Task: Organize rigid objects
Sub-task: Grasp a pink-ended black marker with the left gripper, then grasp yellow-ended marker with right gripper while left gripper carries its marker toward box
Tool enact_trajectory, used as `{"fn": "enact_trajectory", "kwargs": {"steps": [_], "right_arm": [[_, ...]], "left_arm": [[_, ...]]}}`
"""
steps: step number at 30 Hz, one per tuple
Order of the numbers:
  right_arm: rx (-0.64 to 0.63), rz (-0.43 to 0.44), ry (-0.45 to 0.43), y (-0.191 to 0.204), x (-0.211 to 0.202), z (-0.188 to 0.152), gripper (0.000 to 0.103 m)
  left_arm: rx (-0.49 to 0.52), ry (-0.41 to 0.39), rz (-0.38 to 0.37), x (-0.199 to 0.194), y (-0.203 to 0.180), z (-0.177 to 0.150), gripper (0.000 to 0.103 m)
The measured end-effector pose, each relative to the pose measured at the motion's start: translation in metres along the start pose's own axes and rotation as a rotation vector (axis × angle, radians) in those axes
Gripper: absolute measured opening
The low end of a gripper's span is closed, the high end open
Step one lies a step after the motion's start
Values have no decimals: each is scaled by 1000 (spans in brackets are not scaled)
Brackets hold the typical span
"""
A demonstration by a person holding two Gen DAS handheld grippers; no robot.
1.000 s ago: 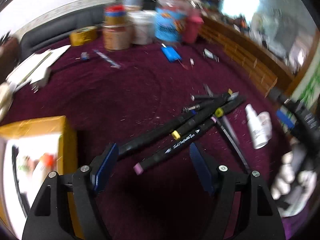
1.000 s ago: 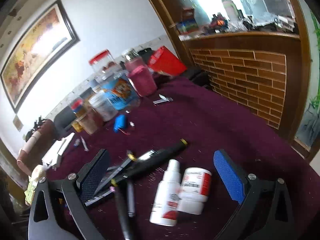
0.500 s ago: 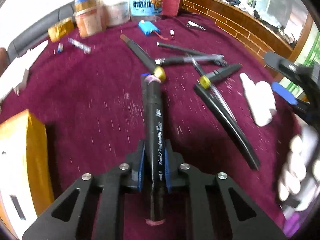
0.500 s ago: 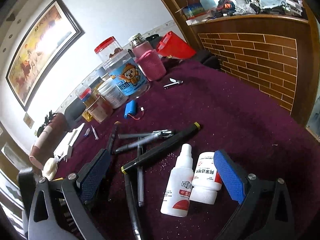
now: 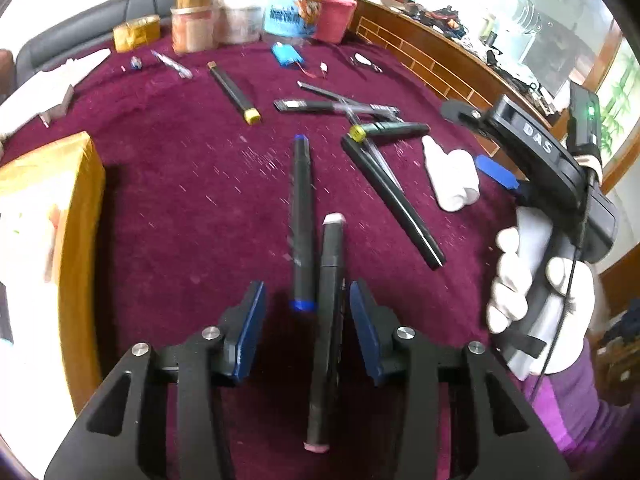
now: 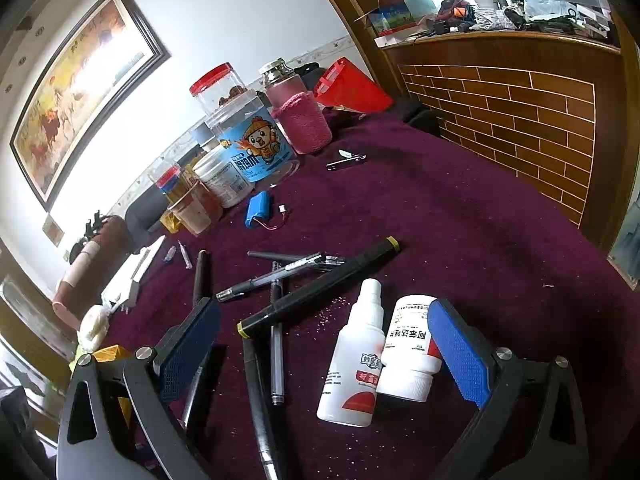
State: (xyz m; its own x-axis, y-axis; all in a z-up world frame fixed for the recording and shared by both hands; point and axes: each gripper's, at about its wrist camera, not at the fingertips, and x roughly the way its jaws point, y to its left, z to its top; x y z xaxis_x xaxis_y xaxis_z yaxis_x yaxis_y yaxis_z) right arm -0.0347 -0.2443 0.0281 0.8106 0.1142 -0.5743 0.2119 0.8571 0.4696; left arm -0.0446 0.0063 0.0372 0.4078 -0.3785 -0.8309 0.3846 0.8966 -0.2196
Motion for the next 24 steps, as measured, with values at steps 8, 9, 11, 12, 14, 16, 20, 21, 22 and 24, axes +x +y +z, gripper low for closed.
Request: {"fn": "enact_trajectory", "kwargs": {"steps": [8, 9, 11, 12, 14, 16, 20, 21, 22, 24], "right_arm": [[-27, -24, 18, 3, 5, -3, 101], [-31, -27, 18, 4, 5, -4, 101], [-35, -28, 17, 4, 5, -4, 101], [-37, -30, 17, 5, 5, -4, 101], [-40, -32, 17, 4, 5, -5, 101], [-43, -35, 16, 5, 5, -5, 101], [-48, -43, 18, 5, 6, -6, 101], [-48, -44, 18, 5, 6, -6, 101], [-49, -44, 18, 5, 6, -6, 101], [-57, -45, 18, 6, 6, -6, 101]], "left_arm": [[-32, 7, -22, 8, -4, -14, 41], [-47, -7, -29, 5, -1, -11, 41], [-62, -43, -32, -2, 3, -2, 41], [-68, -64, -37, -5, 5, 4, 41], [-72, -81, -24, -3, 7, 16, 41], [-65, -74, 22, 9, 8, 27, 40], [8, -17, 123, 41, 0, 34, 33], [42, -36, 144, 44, -4, 35, 33], [52, -46, 156, 46, -5, 35, 33], [33, -57, 148, 46, -2, 37, 24]]}}
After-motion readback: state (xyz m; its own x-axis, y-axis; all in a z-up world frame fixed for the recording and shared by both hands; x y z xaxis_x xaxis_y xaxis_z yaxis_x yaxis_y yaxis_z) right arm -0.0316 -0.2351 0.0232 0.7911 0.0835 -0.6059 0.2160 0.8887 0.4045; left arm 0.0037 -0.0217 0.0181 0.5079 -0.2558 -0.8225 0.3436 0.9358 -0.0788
